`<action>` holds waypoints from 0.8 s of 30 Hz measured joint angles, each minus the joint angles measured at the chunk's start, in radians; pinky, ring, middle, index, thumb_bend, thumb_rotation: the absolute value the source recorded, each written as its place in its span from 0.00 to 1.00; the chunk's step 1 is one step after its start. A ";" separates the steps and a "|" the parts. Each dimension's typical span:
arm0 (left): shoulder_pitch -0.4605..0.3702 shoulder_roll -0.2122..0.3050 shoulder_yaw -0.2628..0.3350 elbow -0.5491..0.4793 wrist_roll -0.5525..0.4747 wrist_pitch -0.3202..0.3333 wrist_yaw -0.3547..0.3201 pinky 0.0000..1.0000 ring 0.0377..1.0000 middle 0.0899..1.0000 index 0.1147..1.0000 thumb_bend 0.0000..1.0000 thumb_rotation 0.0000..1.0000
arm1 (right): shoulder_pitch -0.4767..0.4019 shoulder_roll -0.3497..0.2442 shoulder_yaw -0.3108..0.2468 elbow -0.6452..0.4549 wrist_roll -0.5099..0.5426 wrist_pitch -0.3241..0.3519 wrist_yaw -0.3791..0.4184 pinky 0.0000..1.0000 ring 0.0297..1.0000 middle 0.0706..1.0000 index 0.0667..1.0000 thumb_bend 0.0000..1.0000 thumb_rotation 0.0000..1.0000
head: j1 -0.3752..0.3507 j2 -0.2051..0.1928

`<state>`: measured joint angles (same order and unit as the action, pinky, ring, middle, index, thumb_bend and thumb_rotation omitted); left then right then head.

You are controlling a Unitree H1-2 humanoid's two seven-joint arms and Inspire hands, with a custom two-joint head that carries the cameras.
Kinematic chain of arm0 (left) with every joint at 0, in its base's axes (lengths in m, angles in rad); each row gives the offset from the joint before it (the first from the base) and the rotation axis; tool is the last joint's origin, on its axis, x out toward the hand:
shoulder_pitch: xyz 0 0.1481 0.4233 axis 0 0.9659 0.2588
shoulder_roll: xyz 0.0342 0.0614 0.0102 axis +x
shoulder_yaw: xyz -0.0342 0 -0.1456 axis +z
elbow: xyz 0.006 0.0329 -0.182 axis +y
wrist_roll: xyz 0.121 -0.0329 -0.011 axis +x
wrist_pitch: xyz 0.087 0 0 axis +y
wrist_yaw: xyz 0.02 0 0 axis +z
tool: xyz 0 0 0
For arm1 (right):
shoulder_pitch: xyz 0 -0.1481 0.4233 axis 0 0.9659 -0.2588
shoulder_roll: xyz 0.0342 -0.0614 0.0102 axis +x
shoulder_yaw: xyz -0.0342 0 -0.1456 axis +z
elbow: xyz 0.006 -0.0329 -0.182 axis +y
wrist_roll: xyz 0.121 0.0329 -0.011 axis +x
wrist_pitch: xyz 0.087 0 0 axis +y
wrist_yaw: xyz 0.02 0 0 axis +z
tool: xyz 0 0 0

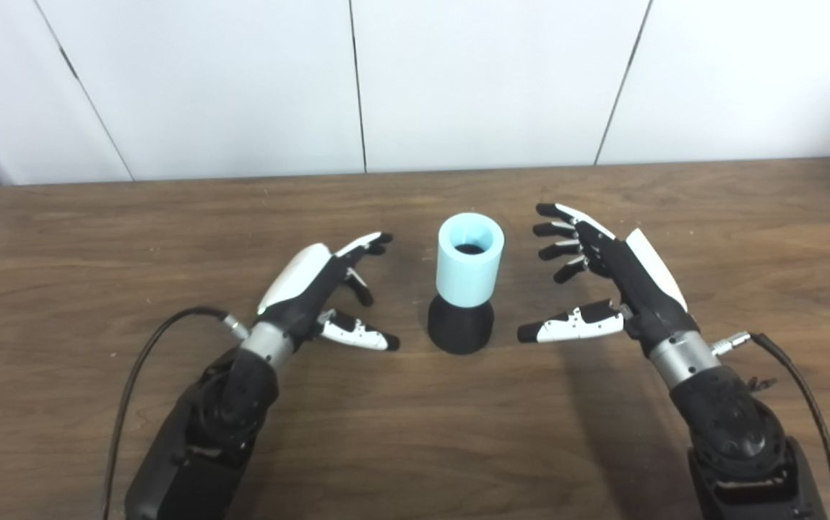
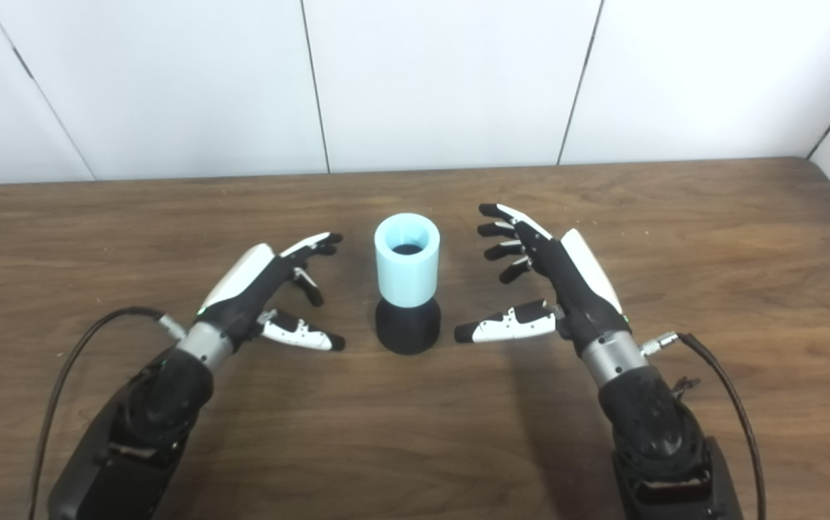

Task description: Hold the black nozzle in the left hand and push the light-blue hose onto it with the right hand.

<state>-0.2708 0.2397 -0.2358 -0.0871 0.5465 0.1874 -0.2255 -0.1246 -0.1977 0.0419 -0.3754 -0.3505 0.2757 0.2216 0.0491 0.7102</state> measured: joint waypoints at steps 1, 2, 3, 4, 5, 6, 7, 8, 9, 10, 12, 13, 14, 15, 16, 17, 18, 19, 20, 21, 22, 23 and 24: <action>0.011 -0.007 0.024 -0.012 -0.005 0.003 0.019 0.65 0.77 0.77 0.77 0.70 0.00 | 0.002 0.002 -0.003 0.000 0.008 0.000 -0.008 0.57 0.72 0.80 0.86 0.72 0.00 | 0.005 -0.002; 0.024 -0.016 0.045 -0.029 -0.012 0.007 0.037 0.65 0.76 0.76 0.75 0.67 0.00 | 0.005 0.006 -0.009 0.001 0.011 -0.001 -0.020 0.57 0.71 0.79 0.86 0.72 0.01 | 0.006 -0.003; 0.039 -0.033 0.074 -0.033 -0.032 0.007 0.061 0.65 0.73 0.73 0.73 0.64 0.00 | 0.006 0.014 -0.020 0.005 0.017 -0.002 -0.036 0.57 0.71 0.78 0.84 0.72 0.01 | 0.011 -0.008; 0.050 -0.051 0.098 -0.034 -0.055 0.005 0.081 0.64 0.71 0.70 0.70 0.63 0.00 | 0.006 0.021 -0.029 0.010 0.025 -0.004 -0.048 0.57 0.70 0.77 0.83 0.71 0.01 | 0.014 -0.009; 0.064 -0.080 0.132 -0.035 -0.093 0.003 0.104 0.64 0.70 0.69 0.69 0.61 0.00 | 0.006 0.030 -0.041 0.016 0.033 -0.008 -0.067 0.57 0.70 0.77 0.82 0.71 0.01 | 0.014 -0.009; 0.073 -0.113 0.162 -0.035 -0.137 -0.002 0.121 0.62 0.68 0.67 0.68 0.60 0.00 | 0.006 0.038 -0.050 0.023 0.041 -0.013 -0.083 0.57 0.69 0.76 0.79 0.71 0.02 | 0.017 -0.012; 0.080 -0.141 0.181 -0.035 -0.188 -0.012 0.136 0.60 0.67 0.65 0.67 0.59 0.00 | 0.006 0.047 -0.056 0.033 0.050 -0.017 -0.098 0.57 0.68 0.75 0.77 0.71 0.03 | 0.017 -0.012; 0.084 -0.167 0.195 -0.035 -0.234 -0.028 0.140 0.58 0.65 0.64 0.66 0.58 0.01 | 0.006 0.053 -0.058 0.041 0.055 -0.019 -0.105 0.56 0.68 0.74 0.76 0.71 0.04 | 0.017 -0.012; 0.086 -0.185 0.204 -0.036 -0.271 -0.045 0.141 0.57 0.64 0.63 0.66 0.58 0.03 | 0.006 0.061 -0.058 0.046 0.062 -0.022 -0.109 0.56 0.67 0.73 0.74 0.71 0.06 | 0.024 -0.015; 0.087 -0.204 0.216 -0.038 -0.317 -0.055 0.143 0.55 0.63 0.62 0.66 0.59 0.08 | 0.006 0.072 -0.058 0.050 0.070 -0.034 -0.118 0.56 0.67 0.72 0.72 0.71 0.08 | 0.034 -0.015; 0.085 -0.232 0.239 -0.050 -0.392 -0.069 0.144 0.54 0.62 0.62 0.65 0.59 0.15 | 0.006 0.094 -0.063 0.063 0.089 -0.075 -0.145 0.55 0.65 0.70 0.69 0.70 0.10 | 0.038 -0.017; 0.081 -0.238 0.248 -0.056 -0.422 -0.077 0.144 0.54 0.62 0.62 0.65 0.60 0.18 | 0.006 0.100 -0.068 0.074 0.096 -0.096 -0.155 0.55 0.65 0.69 0.69 0.70 0.10 | 0.038 -0.017; 0.077 -0.238 0.254 -0.059 -0.445 -0.079 0.144 0.53 0.62 0.62 0.65 0.61 0.19 | 0.007 0.104 -0.073 0.084 0.102 -0.110 -0.165 0.54 0.65 0.68 0.68 0.70 0.11 | 0.041 -0.020; 0.073 -0.237 0.260 -0.059 -0.461 -0.081 0.143 0.53 0.63 0.63 0.65 0.62 0.20 | 0.009 0.103 -0.078 0.093 0.108 -0.124 -0.175 0.54 0.64 0.68 0.68 0.70 0.12 | 0.041 -0.020; 0.072 -0.234 0.268 -0.059 -0.481 -0.082 0.141 0.54 0.63 0.63 0.65 0.62 0.21 | 0.011 0.103 -0.083 0.100 0.114 -0.135 -0.182 0.53 0.64 0.68 0.68 0.70 0.12 | 0.041 -0.020; 0.072 -0.230 0.271 -0.059 -0.494 -0.082 0.139 0.54 0.63 0.63 0.65 0.62 0.21 | 0.012 0.102 -0.087 0.106 0.121 -0.143 -0.187 0.53 0.64 0.68 0.68 0.70 0.12 | 0.041 -0.020; 0.073 -0.225 0.273 -0.059 -0.510 -0.082 0.136 0.55 0.64 0.64 0.65 0.62 0.21 | 0.013 0.100 -0.089 0.111 0.123 -0.151 -0.192 0.53 0.64 0.67 0.68 0.70 0.13 | 0.038 -0.015; 0.073 -0.221 0.273 -0.059 -0.518 -0.082 0.134 0.56 0.64 0.64 0.65 0.62 0.21 | 0.015 0.099 -0.089 0.113 0.125 -0.155 -0.193 0.53 0.63 0.67 0.68 0.70 0.14 | 0.038 -0.015; 0.073 -0.217 0.272 -0.059 -0.524 -0.082 0.132 0.56 0.64 0.64 0.65 0.62 0.22 | 0.016 0.098 -0.089 0.113 0.127 -0.166 -0.194 0.53 0.63 0.67 0.68 0.71 0.15 | 0.038 -0.015; 0.073 -0.213 0.271 -0.059 -0.527 -0.082 0.131 0.56 0.64 0.64 0.66 0.62 0.22 | 0.017 0.098 -0.088 0.113 0.128 -0.174 -0.194 0.53 0.64 0.67 0.68 0.71 0.15 | 0.038 -0.017; 0.073 -0.211 0.270 -0.059 -0.528 -0.082 0.131 0.57 0.65 0.64 0.67 0.63 0.22 | 0.017 0.098 -0.088 0.113 0.128 -0.178 -0.195 0.53 0.64 0.67 0.68 0.71 0.16 | 0.041 -0.018; 0.073 -0.209 0.270 -0.059 -0.530 -0.082 0.130 0.57 0.65 0.64 0.67 0.63 0.22 | 0.019 0.098 -0.088 0.113 0.128 -0.185 -0.196 0.53 0.64 0.67 0.68 0.71 0.16 | 0.041 -0.018; 0.073 -0.208 0.270 -0.059 -0.531 -0.082 0.130 0.57 0.65 0.65 0.68 0.63 0.22 | 0.020 0.098 -0.088 0.113 0.129 -0.192 -0.196 0.53 0.64 0.67 0.68 0.71 0.16 | 0.043 -0.018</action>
<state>-0.1974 0.0319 0.0342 -0.1465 0.0152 0.1054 -0.0955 -0.1048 -0.0995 -0.0463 -0.2621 -0.2218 0.0833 0.0252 0.0920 0.6918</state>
